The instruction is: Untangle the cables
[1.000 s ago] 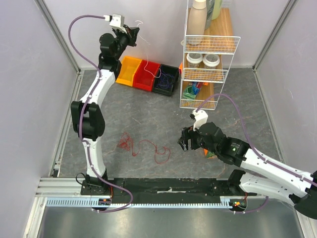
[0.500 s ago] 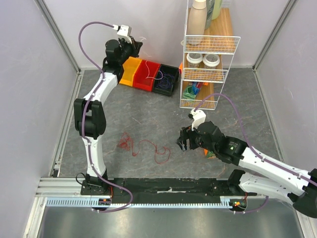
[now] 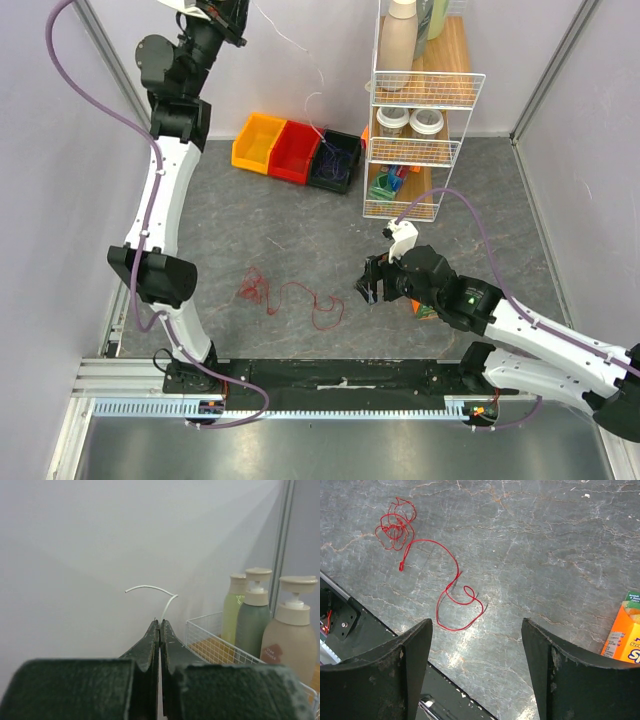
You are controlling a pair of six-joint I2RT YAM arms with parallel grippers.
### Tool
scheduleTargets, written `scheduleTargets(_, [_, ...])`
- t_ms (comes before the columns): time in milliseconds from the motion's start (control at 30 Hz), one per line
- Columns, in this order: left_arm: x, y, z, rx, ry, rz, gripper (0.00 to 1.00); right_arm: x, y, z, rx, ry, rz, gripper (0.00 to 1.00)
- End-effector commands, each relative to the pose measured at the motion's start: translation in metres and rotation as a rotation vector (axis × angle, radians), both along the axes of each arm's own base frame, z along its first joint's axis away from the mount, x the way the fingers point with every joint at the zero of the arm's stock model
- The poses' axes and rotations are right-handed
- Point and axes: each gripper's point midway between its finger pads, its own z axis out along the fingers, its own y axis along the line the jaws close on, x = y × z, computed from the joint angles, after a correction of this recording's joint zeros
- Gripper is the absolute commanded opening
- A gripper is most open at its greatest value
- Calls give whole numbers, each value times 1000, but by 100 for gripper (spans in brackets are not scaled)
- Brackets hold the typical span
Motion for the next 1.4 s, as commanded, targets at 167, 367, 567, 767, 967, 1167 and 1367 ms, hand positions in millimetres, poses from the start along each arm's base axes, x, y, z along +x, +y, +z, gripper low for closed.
scheduleTargets(167, [53, -7, -62, 25, 159, 2, 2, 3, 3, 5, 29, -13, -2, 79])
scheduleTargets(367, [40, -10, -84, 45, 244, -30, 2, 25, 11, -11, -13, -26, -23, 80])
scheduleTargets(567, [19, -5, -87, 47, 291, -21, 2, 106, 38, 9, -146, -169, -113, 73])
scheduleTargets(767, [10, -6, -92, 53, 317, -36, 2, 186, 91, -4, -289, -320, -129, 77])
scheduleTargets(967, [0, -5, -83, 53, 316, -43, 2, 250, 127, -42, -398, -376, -154, 80])
scheduleTargets(1167, [-4, -3, -86, 68, 325, -34, 2, 284, 116, -85, -412, -292, -180, 76])
scheduleTargets(1367, [-3, -3, -97, 70, 340, -33, 2, 296, 96, -106, -477, -278, -245, 76])
